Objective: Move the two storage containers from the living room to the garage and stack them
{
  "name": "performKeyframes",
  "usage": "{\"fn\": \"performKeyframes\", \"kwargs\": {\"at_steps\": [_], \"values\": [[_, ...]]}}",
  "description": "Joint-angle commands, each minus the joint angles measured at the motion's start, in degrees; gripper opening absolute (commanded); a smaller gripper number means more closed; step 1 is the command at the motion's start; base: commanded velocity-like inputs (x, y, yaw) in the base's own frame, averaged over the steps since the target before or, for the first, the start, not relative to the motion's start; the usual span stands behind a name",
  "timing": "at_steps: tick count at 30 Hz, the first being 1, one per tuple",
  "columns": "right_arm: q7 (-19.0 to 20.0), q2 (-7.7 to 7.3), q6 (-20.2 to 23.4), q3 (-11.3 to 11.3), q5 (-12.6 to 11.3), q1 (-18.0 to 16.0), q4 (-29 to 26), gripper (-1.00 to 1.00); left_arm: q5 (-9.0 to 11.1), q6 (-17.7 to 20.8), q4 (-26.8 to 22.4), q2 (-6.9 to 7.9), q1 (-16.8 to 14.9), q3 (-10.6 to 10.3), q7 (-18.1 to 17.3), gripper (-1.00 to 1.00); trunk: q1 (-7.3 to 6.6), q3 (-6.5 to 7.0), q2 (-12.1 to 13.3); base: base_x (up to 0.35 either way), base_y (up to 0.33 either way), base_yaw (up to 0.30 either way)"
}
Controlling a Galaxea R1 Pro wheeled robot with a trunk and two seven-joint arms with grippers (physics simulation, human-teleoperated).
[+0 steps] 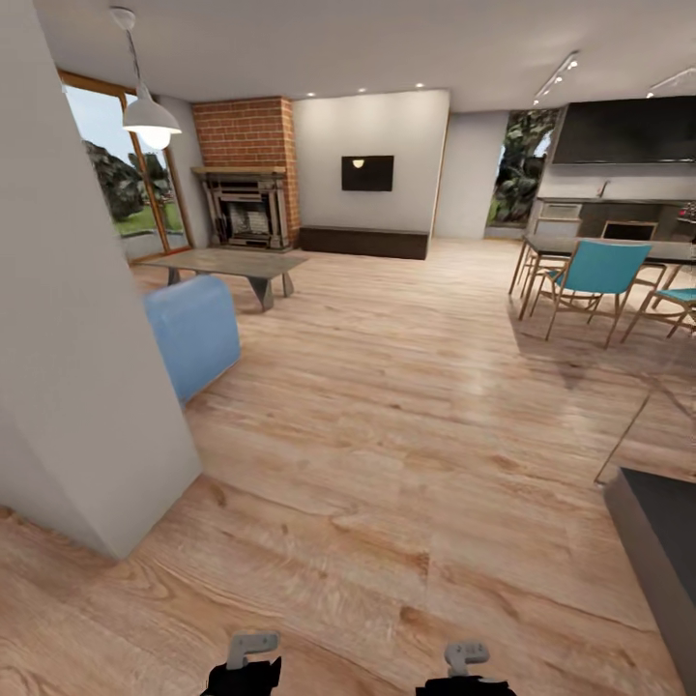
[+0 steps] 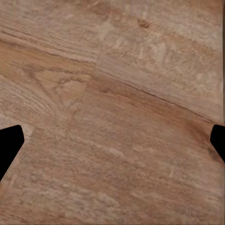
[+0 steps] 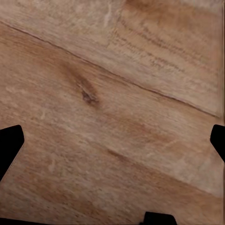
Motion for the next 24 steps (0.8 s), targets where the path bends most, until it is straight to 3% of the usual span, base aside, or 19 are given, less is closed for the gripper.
{"fn": "performKeyframes", "kwargs": {"at_steps": [1,9,24], "values": [[0.1,0.01,0.3,0.0,0.2,0.0,-0.1,1.0,-0.5,-0.2,0.0,-0.05,0.0,0.5,-0.1,1.0,0.03,-0.07,0.0,0.343,0.0,-0.2],[0.2,0.06,0.2,0.0,0.3,0.0,-0.1,1.0,-0.6,-0.2,0.0,-0.06,0.0,0.5,-0.1,1.0,0.03,-0.26,0.0,0.343,0.0,-0.204],[0.2,-0.01,0.2,0.0,0.4,0.0,-0.1,1.0,-0.7,-0.2,0.1,-0.11,0.0,0.5,0.0,1.0,0.03,-0.31,0.0,0.343,0.0,-0.022]]}}
